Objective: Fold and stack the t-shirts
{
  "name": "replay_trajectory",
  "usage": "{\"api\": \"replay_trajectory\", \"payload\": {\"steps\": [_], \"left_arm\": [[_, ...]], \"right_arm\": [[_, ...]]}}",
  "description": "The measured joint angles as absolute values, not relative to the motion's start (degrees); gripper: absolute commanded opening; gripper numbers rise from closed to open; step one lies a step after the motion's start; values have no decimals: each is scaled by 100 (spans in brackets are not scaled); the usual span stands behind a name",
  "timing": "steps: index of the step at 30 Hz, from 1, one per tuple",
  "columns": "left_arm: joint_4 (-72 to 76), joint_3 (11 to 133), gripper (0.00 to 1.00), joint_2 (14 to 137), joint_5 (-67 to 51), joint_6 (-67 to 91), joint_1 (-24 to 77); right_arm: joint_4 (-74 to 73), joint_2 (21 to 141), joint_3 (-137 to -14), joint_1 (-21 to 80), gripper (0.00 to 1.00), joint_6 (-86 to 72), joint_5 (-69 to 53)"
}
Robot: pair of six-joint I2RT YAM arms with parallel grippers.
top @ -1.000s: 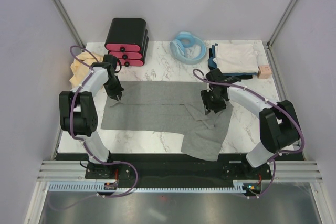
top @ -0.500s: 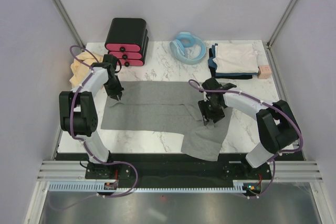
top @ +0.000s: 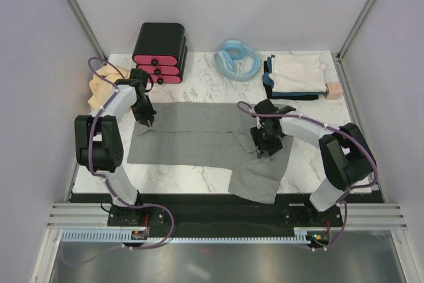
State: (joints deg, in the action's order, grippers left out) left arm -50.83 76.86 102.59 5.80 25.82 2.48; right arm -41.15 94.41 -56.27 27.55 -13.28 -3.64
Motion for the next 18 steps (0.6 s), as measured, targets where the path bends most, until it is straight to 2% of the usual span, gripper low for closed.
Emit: {"api": "replay_trajectory", "payload": {"steps": [2,3,5,8,9,18], "left_arm": [[-5083,7686,17,10259,580,2582,248],[-5083,7686,17,10259,580,2582,248],[-5083,7686,17,10259,580,2582,248],[-5083,7686,17,10259,580,2582,248],[-5083,7686,17,10261,580,2582,248],[-5083,7686,17,10261,576,2582,248]], "right_arm": [[-4108,9470,-5627,2755,42,-1326,-370],[-4106,9483,-5627,2755,34,-1328,-379],[-4108,9489,-5627,2755,30,-1343,-381],[-4112,9448,-5627,2755,11,-1387,-362],[-4115,9411,-5629,2755,0,-1389,-360],[-4303,9185,-5881,2788,2,-1420,-338]]}}
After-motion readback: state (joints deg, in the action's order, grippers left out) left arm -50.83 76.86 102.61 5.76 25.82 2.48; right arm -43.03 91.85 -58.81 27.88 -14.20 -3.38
